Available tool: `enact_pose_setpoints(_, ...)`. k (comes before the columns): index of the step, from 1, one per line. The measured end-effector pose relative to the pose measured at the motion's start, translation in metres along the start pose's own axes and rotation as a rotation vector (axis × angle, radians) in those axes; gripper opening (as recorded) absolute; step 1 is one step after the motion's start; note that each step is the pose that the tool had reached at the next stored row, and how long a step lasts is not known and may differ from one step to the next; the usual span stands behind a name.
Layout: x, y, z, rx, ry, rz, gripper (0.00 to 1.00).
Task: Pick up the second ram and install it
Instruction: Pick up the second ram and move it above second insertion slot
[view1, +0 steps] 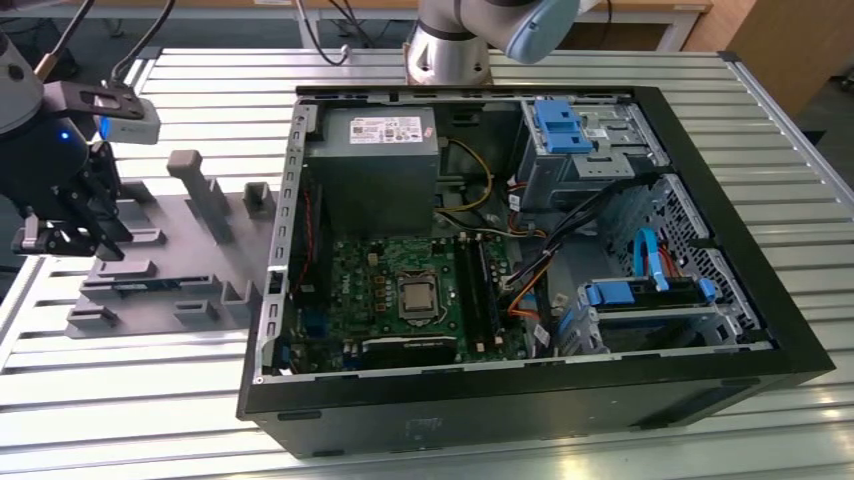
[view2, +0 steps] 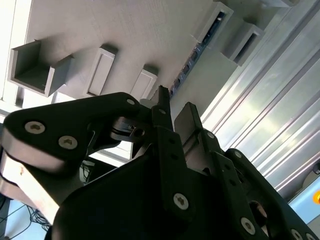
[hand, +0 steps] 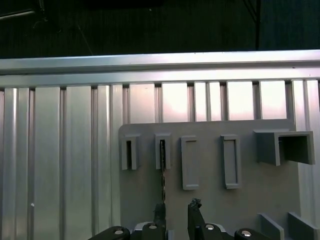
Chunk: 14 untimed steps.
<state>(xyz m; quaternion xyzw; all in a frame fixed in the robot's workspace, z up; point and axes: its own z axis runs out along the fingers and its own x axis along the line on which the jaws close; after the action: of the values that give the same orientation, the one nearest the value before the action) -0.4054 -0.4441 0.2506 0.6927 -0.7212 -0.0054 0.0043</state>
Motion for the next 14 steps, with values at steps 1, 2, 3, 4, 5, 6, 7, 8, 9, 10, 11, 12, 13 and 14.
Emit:
enact_pose_setpoints(1,0.0001,-0.0001,0.0043,-0.0001,0.0001,0.0,0.32)
enact_pose_setpoints(2,0.0001,-0.0001,0.0053,-0.0001,0.0001,0.0,0.32)
enact_pose_setpoints(3,0.0002,-0.0001,0.0063,0.0,0.0001,0.0,0.32)
enact_pose_setpoints(4,0.0004,-0.0001,0.0073,0.0,0.0,0.0,0.32)
enact_pose_setpoints(5,0.0006,-0.0001,0.0082,-0.0001,0.0001,0.0,0.32)
enact_pose_setpoints(6,0.0008,-0.0002,0.0091,-0.0001,0.0001,0.0,0.32)
enact_pose_setpoints(7,0.001,-0.0002,0.0101,-0.0001,0.0001,0.0,0.32)
enact_pose_setpoints(8,0.0012,-0.0002,0.011,-0.0001,0.0001,0.0,0.32)
enact_pose_setpoints(9,0.0014,-0.0002,0.0118,-0.0001,0.0001,0.0,0.32)
enact_pose_setpoints(10,0.0017,-0.0002,0.0125,-0.0002,0.0002,0.0,0.32)
enact_pose_setpoints(11,0.0018,-0.0002,0.013,-0.0002,0.0002,0.0,0.32)
enact_pose_setpoints(12,0.0019,-0.0002,0.0132,-0.0001,0.0002,0.0,0.32)
enact_pose_setpoints(13,0.0019,-0.0002,0.0132,-0.0002,0.0002,0.0,0.32)
enact_pose_setpoints(14,0.0019,-0.0003,0.0132,-0.0001,0.0003,0.0,0.32)
